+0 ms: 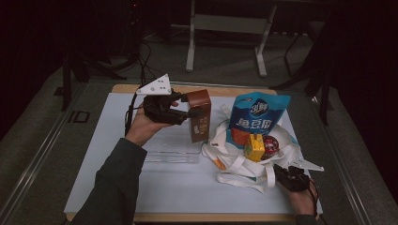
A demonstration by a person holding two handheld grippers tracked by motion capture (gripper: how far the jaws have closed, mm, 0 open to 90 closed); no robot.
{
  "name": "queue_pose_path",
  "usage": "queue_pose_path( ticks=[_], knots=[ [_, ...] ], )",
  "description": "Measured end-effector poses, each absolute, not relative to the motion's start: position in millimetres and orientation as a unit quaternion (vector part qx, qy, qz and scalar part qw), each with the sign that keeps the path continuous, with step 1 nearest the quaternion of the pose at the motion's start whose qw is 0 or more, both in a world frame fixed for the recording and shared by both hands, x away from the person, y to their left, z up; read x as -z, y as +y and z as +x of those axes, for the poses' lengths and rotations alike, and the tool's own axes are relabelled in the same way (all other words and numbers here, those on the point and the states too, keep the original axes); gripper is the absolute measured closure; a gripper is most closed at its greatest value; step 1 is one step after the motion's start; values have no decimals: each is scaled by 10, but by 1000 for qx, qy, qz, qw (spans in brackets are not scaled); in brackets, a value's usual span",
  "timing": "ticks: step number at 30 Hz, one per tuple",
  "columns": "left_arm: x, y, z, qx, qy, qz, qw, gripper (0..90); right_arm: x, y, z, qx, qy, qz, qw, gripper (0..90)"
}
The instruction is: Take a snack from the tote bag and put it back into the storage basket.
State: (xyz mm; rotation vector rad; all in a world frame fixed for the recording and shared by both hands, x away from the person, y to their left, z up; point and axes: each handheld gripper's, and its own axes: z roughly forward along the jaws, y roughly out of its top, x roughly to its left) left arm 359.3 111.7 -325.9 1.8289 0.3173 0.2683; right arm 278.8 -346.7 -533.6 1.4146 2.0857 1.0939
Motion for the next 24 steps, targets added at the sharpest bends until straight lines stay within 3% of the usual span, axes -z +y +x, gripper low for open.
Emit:
queue_pose_path(
  ticks=[24],
  knots=[
    [3374, 1494, 3629, -138, 161, 810, 547, 429, 5336, -3468, 2789, -390, 745, 505, 196, 812]
  ],
)
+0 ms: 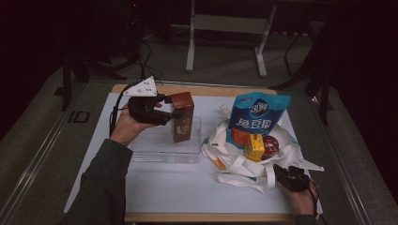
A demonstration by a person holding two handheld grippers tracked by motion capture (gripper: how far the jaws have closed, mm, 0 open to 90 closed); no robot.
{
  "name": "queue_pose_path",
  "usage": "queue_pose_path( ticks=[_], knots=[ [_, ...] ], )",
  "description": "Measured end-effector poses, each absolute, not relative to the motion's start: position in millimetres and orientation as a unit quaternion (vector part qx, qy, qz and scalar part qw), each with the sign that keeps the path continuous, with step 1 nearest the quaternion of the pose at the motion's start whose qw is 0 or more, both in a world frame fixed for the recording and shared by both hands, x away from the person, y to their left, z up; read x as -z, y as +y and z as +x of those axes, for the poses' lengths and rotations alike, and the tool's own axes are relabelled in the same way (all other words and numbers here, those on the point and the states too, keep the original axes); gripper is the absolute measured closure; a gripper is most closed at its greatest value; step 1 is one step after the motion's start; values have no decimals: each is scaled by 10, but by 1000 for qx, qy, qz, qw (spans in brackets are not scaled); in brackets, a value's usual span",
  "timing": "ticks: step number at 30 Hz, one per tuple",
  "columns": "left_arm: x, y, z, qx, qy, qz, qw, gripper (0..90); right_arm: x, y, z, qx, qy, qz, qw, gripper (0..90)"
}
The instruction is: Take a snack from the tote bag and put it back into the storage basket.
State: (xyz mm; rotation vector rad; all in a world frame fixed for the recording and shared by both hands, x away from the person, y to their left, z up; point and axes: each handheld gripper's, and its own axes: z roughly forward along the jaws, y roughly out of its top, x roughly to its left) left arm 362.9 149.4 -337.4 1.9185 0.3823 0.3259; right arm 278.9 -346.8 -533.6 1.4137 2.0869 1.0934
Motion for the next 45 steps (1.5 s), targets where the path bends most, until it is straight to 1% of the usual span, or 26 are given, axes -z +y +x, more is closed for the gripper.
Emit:
queue_pose_path(
  ticks=[23, 30, 39, 45],
  knots=[
    [3415, 1779, 3620, -149, 176, 828, 512, 429, 5336, -3467, 2789, -389, 746, 504, 196, 813],
    [3485, 1874, 3653, -133, 185, 839, 493, 428, 5336, -3467, 2789, -389, 746, 504, 196, 812],
    [3717, 1873, 3755, -108, 194, 869, 442, 428, 5337, -3466, 2789, -389, 746, 505, 195, 813],
    [3821, 1765, 3766, -86, 173, 896, 399, 426, 5337, -3465, 2788, -388, 746, 504, 196, 813]
  ],
)
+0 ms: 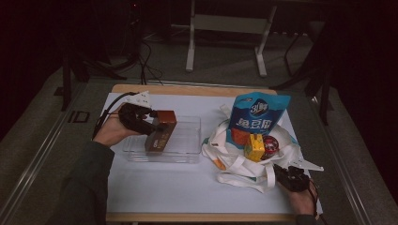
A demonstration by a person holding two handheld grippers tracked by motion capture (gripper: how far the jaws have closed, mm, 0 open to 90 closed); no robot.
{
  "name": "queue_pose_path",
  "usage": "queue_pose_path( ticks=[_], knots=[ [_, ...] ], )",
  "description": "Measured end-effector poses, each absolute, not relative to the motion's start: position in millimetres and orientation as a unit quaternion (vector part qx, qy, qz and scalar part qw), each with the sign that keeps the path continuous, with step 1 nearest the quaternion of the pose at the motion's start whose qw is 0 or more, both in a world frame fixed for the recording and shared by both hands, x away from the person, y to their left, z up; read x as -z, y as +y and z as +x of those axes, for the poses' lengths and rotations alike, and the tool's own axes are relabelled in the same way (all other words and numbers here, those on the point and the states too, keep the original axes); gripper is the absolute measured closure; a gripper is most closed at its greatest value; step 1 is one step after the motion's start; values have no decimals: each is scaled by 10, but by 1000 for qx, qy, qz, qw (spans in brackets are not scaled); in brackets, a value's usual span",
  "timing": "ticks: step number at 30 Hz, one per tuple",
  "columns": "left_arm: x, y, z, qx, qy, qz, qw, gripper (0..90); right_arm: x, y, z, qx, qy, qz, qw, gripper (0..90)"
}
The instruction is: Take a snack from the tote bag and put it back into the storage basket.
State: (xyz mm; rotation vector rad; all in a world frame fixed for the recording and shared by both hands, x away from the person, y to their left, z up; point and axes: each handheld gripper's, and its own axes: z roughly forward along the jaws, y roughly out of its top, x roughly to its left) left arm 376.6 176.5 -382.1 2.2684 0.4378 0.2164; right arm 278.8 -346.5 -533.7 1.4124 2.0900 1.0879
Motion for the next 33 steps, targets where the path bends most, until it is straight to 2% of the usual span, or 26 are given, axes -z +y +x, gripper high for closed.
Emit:
queue_pose_path(
  ticks=[4, 18, 33],
  knots=[
    [3879, 1628, 3756, -86, 156, 909, 378, 421, 5337, -3464, 2788, -388, 746, 504, 196, 813],
    [4091, 1129, 3823, -53, 150, 901, 404, 375, 5336, -3461, 2787, -387, 746, 504, 197, 813],
    [4234, 1003, 3832, -29, 150, 905, 397, 354, 5337, -3462, 2786, -388, 746, 504, 197, 812]
  ],
)
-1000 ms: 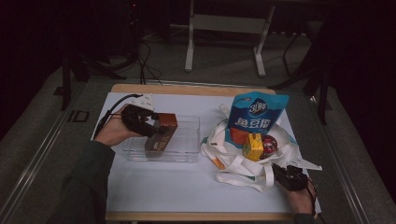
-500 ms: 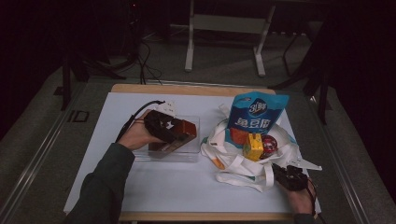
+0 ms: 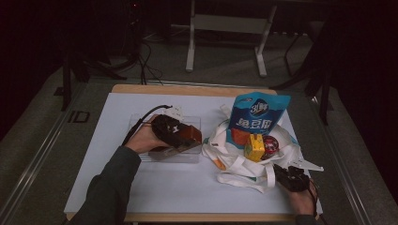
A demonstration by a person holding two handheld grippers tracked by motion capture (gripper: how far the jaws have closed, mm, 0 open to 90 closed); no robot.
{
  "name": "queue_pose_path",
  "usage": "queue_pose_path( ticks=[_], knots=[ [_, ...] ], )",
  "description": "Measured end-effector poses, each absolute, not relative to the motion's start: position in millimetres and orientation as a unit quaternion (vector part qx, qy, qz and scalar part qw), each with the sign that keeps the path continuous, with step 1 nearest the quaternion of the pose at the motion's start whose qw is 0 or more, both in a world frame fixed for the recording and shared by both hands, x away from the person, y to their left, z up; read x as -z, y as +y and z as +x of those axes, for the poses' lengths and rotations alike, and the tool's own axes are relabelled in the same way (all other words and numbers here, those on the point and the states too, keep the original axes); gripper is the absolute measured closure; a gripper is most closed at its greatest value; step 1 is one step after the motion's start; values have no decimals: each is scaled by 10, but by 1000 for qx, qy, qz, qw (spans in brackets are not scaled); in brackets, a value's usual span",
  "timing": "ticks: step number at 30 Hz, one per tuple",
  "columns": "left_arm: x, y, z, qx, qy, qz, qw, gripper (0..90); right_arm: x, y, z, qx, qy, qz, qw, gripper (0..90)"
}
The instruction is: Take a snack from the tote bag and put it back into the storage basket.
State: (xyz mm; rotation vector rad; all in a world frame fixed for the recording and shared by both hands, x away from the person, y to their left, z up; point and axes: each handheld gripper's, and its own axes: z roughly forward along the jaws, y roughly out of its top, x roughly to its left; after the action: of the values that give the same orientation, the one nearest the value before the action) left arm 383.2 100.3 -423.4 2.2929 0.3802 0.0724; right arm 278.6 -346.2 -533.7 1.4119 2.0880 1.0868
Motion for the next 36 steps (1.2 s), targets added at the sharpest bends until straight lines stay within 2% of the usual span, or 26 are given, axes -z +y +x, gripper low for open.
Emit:
queue_pose_path(
  ticks=[25, 36],
  knots=[
    [4458, 936, 3841, -7, 166, 918, 360, 323, 5337, -3461, 2786, -388, 745, 505, 197, 812],
    [4513, 833, 3780, -26, 170, 918, 358, 312, 5337, -3462, 2786, -389, 745, 505, 197, 812]
  ],
)
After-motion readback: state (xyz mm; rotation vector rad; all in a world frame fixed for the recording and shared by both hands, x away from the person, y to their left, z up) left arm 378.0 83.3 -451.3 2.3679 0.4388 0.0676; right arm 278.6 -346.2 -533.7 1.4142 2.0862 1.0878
